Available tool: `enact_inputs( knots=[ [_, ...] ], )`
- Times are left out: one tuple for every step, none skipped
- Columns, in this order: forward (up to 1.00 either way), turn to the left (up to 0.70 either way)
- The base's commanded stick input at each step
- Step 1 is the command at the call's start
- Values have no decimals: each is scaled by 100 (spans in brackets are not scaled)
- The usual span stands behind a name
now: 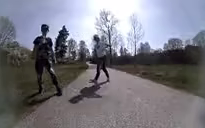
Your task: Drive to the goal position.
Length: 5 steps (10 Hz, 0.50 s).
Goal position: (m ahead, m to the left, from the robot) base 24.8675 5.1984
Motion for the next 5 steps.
enact_inputs(
  knots=[
    [85,0],
    [85,0],
    [85,0],
    [85,0],
    [85,0]
  ],
)
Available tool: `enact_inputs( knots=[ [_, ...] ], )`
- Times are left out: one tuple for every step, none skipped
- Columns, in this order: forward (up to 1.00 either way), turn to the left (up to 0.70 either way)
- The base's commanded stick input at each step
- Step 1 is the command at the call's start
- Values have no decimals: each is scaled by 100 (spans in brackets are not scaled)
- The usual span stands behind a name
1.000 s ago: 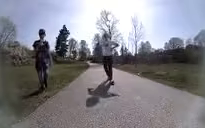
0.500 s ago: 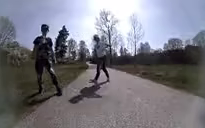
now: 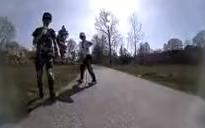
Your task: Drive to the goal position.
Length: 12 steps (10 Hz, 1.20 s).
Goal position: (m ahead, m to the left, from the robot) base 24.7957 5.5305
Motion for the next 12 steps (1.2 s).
enact_inputs(
  knots=[
    [85,0],
    [85,0],
    [85,0],
    [85,0],
    [85,0],
    [85,0],
    [85,0],
    [85,0],
    [85,0],
    [85,0],
    [85,0],
    [85,0]
  ],
)
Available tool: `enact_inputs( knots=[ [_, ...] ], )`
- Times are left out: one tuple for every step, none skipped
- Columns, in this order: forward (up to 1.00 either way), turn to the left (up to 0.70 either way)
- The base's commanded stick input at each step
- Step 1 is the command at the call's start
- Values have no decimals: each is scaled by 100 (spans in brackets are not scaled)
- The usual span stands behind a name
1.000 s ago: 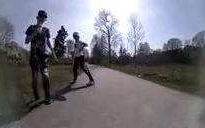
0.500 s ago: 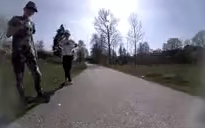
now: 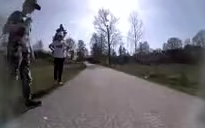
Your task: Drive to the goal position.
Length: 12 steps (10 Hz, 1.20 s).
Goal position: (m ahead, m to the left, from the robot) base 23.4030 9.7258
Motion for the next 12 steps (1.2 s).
enact_inputs(
  knots=[
    [85,0],
    [97,0],
    [100,0],
    [100,0],
    [100,0],
    [100,0],
    [100,0],
    [100,0],
    [100,0],
    [100,0],
    [100,0],
    [100,0]
  ],
)
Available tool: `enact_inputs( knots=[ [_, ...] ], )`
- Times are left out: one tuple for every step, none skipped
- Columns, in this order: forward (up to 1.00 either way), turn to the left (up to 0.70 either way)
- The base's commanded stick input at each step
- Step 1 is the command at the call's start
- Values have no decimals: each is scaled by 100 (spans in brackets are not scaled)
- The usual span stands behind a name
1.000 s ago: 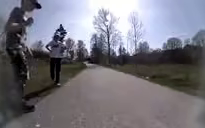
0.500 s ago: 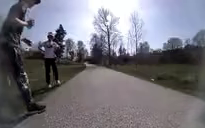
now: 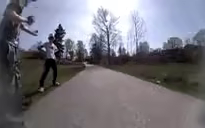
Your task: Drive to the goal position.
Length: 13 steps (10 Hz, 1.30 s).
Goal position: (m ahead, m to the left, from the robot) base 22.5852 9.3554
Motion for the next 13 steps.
enact_inputs(
  knots=[
    [100,0],
    [100,0],
    [100,0],
    [100,0],
    [100,0],
    [100,0],
    [100,0],
    [100,0],
    [100,0],
    [100,0],
    [100,0],
    [100,0],
    [100,0]
  ],
)
